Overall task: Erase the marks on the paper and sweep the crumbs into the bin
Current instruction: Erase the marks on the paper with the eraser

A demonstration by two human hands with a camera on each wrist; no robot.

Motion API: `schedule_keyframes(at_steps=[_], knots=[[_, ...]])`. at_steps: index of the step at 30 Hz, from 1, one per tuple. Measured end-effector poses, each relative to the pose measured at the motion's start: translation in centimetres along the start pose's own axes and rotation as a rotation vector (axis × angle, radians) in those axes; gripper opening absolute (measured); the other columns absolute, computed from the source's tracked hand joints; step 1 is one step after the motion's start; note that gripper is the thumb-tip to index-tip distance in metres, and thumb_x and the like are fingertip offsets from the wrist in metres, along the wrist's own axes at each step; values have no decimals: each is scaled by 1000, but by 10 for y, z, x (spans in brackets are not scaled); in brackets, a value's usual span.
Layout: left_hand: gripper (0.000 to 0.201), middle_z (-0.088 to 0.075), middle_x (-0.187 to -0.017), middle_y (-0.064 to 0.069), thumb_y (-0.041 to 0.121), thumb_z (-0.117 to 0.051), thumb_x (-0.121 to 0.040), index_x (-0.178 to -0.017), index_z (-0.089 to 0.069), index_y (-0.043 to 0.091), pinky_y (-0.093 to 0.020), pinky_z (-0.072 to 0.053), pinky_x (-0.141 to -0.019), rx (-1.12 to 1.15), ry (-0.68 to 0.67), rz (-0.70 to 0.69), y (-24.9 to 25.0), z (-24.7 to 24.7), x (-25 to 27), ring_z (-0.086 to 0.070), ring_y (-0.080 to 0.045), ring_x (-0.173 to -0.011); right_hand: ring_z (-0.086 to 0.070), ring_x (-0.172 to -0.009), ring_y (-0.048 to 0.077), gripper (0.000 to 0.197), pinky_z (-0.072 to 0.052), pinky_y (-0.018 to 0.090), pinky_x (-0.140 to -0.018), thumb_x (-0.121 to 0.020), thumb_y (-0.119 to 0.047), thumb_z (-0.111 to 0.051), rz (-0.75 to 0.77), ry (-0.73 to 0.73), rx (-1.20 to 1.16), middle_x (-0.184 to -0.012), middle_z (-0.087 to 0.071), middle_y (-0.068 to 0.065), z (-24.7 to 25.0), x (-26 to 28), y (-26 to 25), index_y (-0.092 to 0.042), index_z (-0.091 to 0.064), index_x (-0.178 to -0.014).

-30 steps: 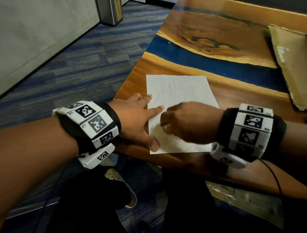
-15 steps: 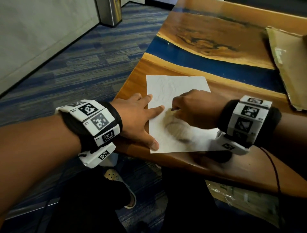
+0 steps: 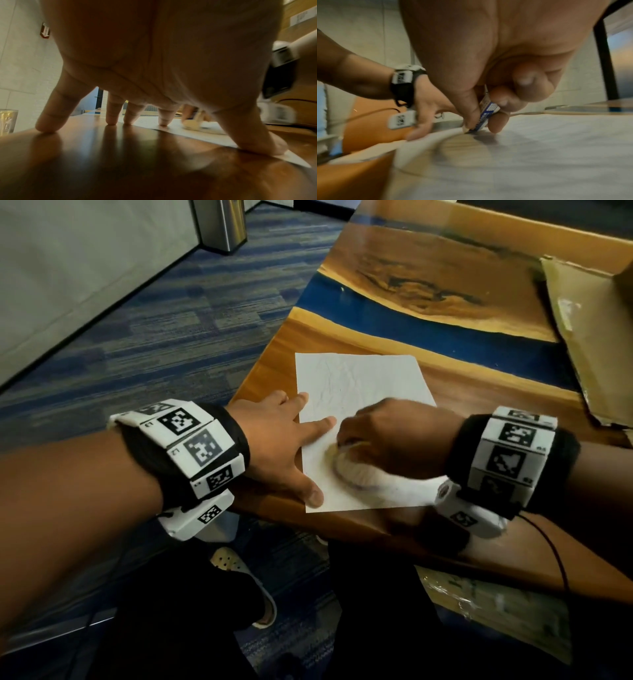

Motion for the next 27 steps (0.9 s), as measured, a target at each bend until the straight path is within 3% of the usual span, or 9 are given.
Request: schedule_keyframes(at_steps=[4, 9, 12, 16, 18, 21, 22, 25, 27], knots=[[125, 12, -169, -3, 103, -44, -52, -152, 12, 53, -59, -31, -111, -34, 5, 16, 3, 0, 5, -2, -33, -154, -61, -90, 23, 24, -56, 41, -80, -99, -41, -54, -221, 5, -23, -106, -67, 1, 4, -2, 26, -28, -61, -118], [129, 23, -167, -1, 103, -41, -54, -157, 10, 44, -59, -14, -121, -35, 46, -37, 2, -5, 6, 13, -27, -154, -55, -76, 21, 22, -48, 35, -63, -97, -44, -57, -311, 33, -27, -90, -60, 3, 3, -5, 26, -22, -55, -103], [130, 22, -167, 2, 101, -42, -56, -157, 12, 40, -56, -9, -123, 3, 38, -61, 2, -9, 5, 15, -22, -154, -60, -82, 20, 23, -51, 34, -66, -99, -40, -55, -224, 35, -44, -97, -64, 2, 2, 0, 12, -21, -59, -111], [131, 21, -167, 1, 101, -44, -57, -158, 13, 39, -59, -10, -122, 26, 27, -63, 2, -7, 5, 13, -22, -155, -65, -88, 20, 30, -56, 37, -80, -101, -39, -50, 146, -14, -15, -105, -68, 0, -7, 12, -30, -20, -61, -121], [133, 21, -167, 0, 102, -43, -55, -157, 14, 38, -61, -11, -121, 21, 24, -57, 1, -6, 4, 13, -23, -155, -66, -91, 20, 30, -56, 38, -83, -101, -39, -50, 99, 15, 7, -108, -70, 1, -4, 5, -20, -20, -62, -121], [135, 21, -167, -1, 104, -42, -52, -157, 14, 38, -62, -13, -120, 9, 24, -48, 0, -6, 2, 13, -23, -155, -64, -91, 25, 29, -56, 44, -82, -101, -41, -49, -117, 62, 58, -107, -70, 4, 2, -1, 7, -22, -62, -118], [136, 21, -167, 0, 104, -42, -52, -157, 14, 38, -62, -13, -120, 15, 20, -46, 0, -6, 2, 13, -23, -155, -64, -90, 24, 29, -56, 43, -80, -101, -41, -48, -90, 65, 64, -105, -70, 4, 0, 1, 5, -22, -61, -118], [136, 24, -166, 1, 102, -47, -53, -156, 16, 39, -63, -12, -120, 44, -9, -30, 1, -5, 3, 16, -23, -154, -64, -87, 18, 29, -55, 36, -78, -101, -43, -49, 183, 20, 36, -102, -68, -2, -9, 10, -21, -23, -61, -118], [135, 25, -166, 2, 101, -48, -54, -156, 17, 40, -63, -12, -120, 52, -17, -23, 2, -4, 2, 16, -23, -154, -65, -89, 19, 29, -56, 37, -79, -101, -43, -48, 107, 30, 38, -104, -69, -1, -5, 7, -13, -24, -62, -119]])
Point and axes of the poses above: each hand's wrist, its own x-axis away from the middle knuckle, its own z-axis out of the back of the hand, y = z × x, the point moved 2 cm from there along -x, towards the middle knuckle
